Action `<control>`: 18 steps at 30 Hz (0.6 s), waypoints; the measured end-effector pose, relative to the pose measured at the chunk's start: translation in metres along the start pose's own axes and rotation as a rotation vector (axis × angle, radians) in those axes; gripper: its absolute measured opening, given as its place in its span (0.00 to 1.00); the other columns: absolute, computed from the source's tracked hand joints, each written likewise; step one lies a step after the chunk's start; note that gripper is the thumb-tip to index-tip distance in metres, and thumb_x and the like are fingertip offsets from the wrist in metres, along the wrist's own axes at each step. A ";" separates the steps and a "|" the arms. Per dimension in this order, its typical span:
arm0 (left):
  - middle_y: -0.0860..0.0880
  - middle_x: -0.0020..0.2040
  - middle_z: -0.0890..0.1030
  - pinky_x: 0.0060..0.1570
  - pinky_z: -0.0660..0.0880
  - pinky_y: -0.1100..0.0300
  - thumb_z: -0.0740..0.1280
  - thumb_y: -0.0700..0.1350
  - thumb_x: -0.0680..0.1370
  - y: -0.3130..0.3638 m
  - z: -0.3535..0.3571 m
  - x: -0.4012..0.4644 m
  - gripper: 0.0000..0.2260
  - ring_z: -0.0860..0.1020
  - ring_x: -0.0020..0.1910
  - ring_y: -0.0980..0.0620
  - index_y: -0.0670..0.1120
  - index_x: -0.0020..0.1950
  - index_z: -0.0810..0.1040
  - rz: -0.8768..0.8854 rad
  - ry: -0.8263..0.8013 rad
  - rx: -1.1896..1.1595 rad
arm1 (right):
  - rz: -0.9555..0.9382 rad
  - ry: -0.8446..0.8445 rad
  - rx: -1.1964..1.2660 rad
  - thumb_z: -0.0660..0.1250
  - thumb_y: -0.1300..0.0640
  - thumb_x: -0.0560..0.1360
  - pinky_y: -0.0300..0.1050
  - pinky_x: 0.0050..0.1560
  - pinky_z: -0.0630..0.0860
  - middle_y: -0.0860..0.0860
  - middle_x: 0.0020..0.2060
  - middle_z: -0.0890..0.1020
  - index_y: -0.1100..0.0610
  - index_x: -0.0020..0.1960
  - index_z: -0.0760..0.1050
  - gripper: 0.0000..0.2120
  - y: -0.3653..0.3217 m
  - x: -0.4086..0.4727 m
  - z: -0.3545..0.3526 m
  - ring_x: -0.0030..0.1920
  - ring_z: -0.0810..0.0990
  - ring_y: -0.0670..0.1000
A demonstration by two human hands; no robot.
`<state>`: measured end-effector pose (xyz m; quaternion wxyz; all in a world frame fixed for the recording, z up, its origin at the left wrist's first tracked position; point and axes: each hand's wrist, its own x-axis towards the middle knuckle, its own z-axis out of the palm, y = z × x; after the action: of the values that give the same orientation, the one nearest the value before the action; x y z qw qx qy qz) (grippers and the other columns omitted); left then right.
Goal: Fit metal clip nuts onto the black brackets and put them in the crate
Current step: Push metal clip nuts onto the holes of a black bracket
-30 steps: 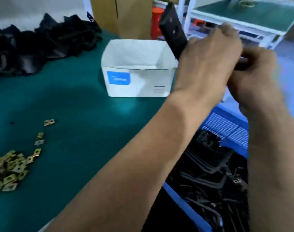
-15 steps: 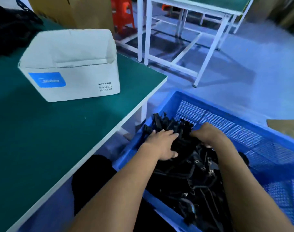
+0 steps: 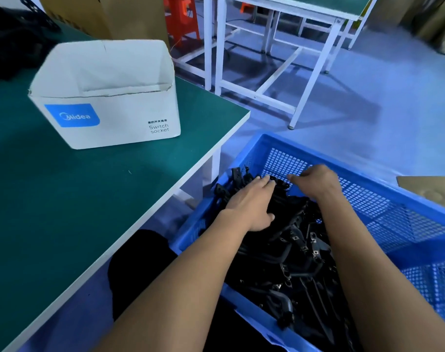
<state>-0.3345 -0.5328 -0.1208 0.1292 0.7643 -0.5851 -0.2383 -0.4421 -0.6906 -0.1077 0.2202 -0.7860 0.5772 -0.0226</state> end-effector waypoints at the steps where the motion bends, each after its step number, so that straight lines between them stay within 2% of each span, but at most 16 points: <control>1: 0.49 0.85 0.51 0.80 0.56 0.52 0.70 0.46 0.80 0.000 -0.009 -0.003 0.36 0.53 0.83 0.49 0.46 0.84 0.55 0.001 0.104 -0.055 | -0.023 0.069 0.071 0.74 0.43 0.75 0.45 0.44 0.72 0.56 0.38 0.83 0.60 0.43 0.84 0.19 -0.009 -0.003 -0.007 0.48 0.83 0.60; 4: 0.48 0.77 0.71 0.74 0.64 0.54 0.67 0.39 0.79 0.003 -0.046 -0.014 0.25 0.70 0.75 0.47 0.46 0.77 0.70 -0.024 0.518 -0.174 | -0.103 0.293 0.286 0.74 0.52 0.75 0.50 0.41 0.78 0.60 0.40 0.85 0.63 0.44 0.83 0.12 -0.045 -0.018 -0.033 0.49 0.84 0.62; 6: 0.48 0.66 0.80 0.66 0.73 0.51 0.65 0.35 0.77 0.006 -0.079 -0.024 0.20 0.79 0.63 0.48 0.45 0.68 0.77 0.004 0.778 -0.258 | -0.201 0.406 0.388 0.71 0.55 0.74 0.43 0.40 0.77 0.56 0.38 0.86 0.60 0.44 0.84 0.08 -0.076 -0.032 -0.050 0.46 0.84 0.58; 8: 0.49 0.58 0.82 0.55 0.79 0.50 0.64 0.32 0.75 0.005 -0.114 -0.041 0.16 0.82 0.53 0.51 0.44 0.60 0.80 0.068 0.975 -0.350 | -0.344 0.477 0.484 0.69 0.57 0.74 0.34 0.38 0.72 0.46 0.34 0.82 0.53 0.43 0.84 0.05 -0.114 -0.055 -0.062 0.41 0.83 0.50; 10: 0.50 0.53 0.82 0.50 0.79 0.52 0.63 0.32 0.73 -0.001 -0.146 -0.060 0.13 0.82 0.47 0.53 0.44 0.54 0.80 0.076 1.130 -0.363 | -0.519 0.506 0.575 0.68 0.57 0.74 0.28 0.37 0.70 0.40 0.32 0.79 0.50 0.42 0.83 0.05 -0.155 -0.085 -0.066 0.36 0.80 0.41; 12: 0.50 0.49 0.82 0.48 0.78 0.51 0.61 0.32 0.71 -0.016 -0.173 -0.088 0.14 0.81 0.44 0.52 0.43 0.51 0.80 0.030 1.262 -0.361 | -0.699 0.490 0.631 0.68 0.57 0.74 0.29 0.38 0.71 0.39 0.31 0.79 0.48 0.41 0.80 0.06 -0.199 -0.119 -0.060 0.33 0.78 0.40; 14: 0.51 0.47 0.82 0.48 0.77 0.52 0.61 0.33 0.69 -0.043 -0.191 -0.123 0.14 0.81 0.42 0.52 0.42 0.49 0.80 -0.081 1.362 -0.364 | -0.847 0.421 0.654 0.68 0.58 0.73 0.36 0.40 0.75 0.42 0.33 0.81 0.51 0.41 0.82 0.05 -0.243 -0.152 -0.041 0.35 0.80 0.43; 18: 0.53 0.47 0.83 0.52 0.76 0.54 0.62 0.34 0.68 -0.108 -0.203 -0.212 0.14 0.81 0.45 0.50 0.45 0.49 0.81 -0.411 1.464 -0.336 | -1.034 0.186 0.648 0.68 0.60 0.73 0.43 0.43 0.77 0.44 0.35 0.84 0.53 0.44 0.84 0.06 -0.317 -0.219 0.015 0.37 0.82 0.45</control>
<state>-0.1831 -0.3165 0.0463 0.5498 0.7904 -0.1534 0.2225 -0.2264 -0.4099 0.0445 0.3571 -0.8520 0.1020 -0.3689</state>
